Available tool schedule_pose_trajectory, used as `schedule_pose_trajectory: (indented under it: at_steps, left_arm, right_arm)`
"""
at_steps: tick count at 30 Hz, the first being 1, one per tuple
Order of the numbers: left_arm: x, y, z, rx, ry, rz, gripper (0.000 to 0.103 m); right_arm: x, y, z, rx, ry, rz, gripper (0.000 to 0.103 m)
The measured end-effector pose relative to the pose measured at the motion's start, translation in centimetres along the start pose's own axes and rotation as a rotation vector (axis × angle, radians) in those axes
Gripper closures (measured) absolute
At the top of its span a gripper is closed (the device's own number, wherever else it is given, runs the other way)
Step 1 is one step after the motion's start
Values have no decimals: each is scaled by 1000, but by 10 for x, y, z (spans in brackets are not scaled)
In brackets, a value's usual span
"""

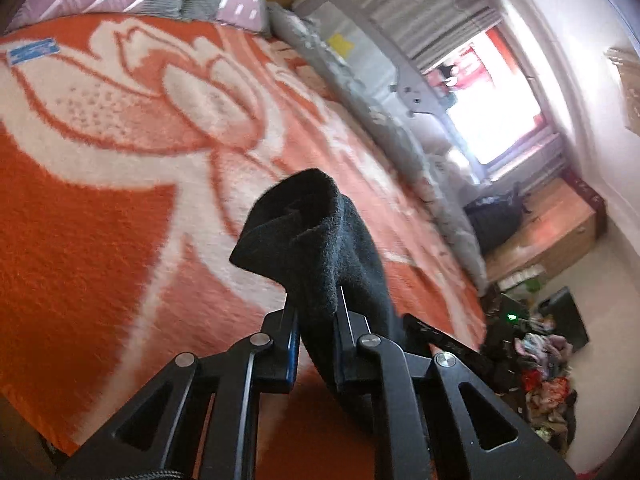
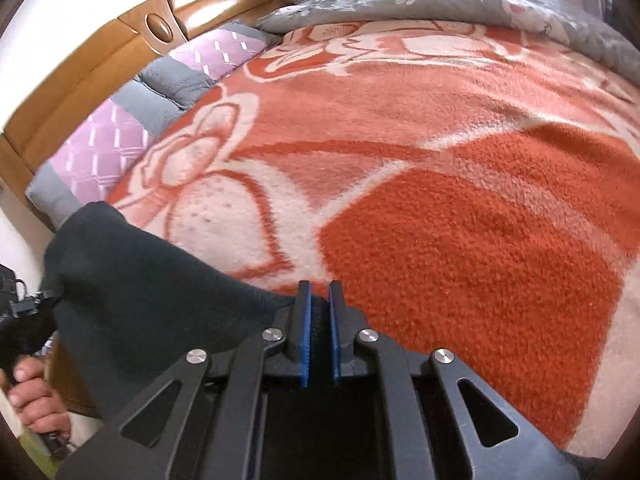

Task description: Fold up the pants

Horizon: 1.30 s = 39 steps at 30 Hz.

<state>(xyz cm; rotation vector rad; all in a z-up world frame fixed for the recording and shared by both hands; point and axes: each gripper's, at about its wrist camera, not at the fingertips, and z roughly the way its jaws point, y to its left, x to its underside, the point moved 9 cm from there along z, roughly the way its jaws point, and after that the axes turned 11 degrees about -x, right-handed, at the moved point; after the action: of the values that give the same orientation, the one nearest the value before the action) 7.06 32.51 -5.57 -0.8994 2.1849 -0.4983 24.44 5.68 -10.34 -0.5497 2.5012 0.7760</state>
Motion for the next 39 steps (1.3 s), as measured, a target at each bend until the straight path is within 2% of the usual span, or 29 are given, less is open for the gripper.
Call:
schedule_pose_trajectory:
  at_steps: [7,10,12,13,15,16,19,20,23,26,33,39]
  left_arm:
    - [-1,31,56,-178,64,104,89]
    - [3,36,60,-231,70,143,81]
    - [6,42,56,-266,74,155,67]
    - [7,44,50,-287,63,158,67]
    - [4,45,34,-304,26,175,66]
    - [2,43,26,-307,10,186,66]
    - [1,21,1,-292,-35,261,62]
    - [3,11,-3,-282,-37,295,57]
    - [19,-30,-9,-239,-26,430,56]
    - [52,-81,-4,-166,13,577,56]
    - [142,-174,12,-16,138,840,55]
    - [212,-242,26,91,242,1023,53]
  right_arm:
    - [15,-3,20,40,61,-20,97]
    - [20,-3,8,50,62,-2,92]
    - [22,-2,-5,45,60,11,84]
    - [23,-2,-16,40,46,16,80]
    - [25,0,-39,27,5,29,56]
    - [27,-1,-57,16,-30,36,54]
    - [39,-6,-92,12,-66,47,54]
    - [46,-10,-104,11,-72,61,54]
    - [69,-24,-137,30,-95,109,54]
    - [98,-46,-171,63,-122,176,54]
    - [158,-81,-233,135,-186,316,54]
    - [207,-110,-275,199,-248,424,54]
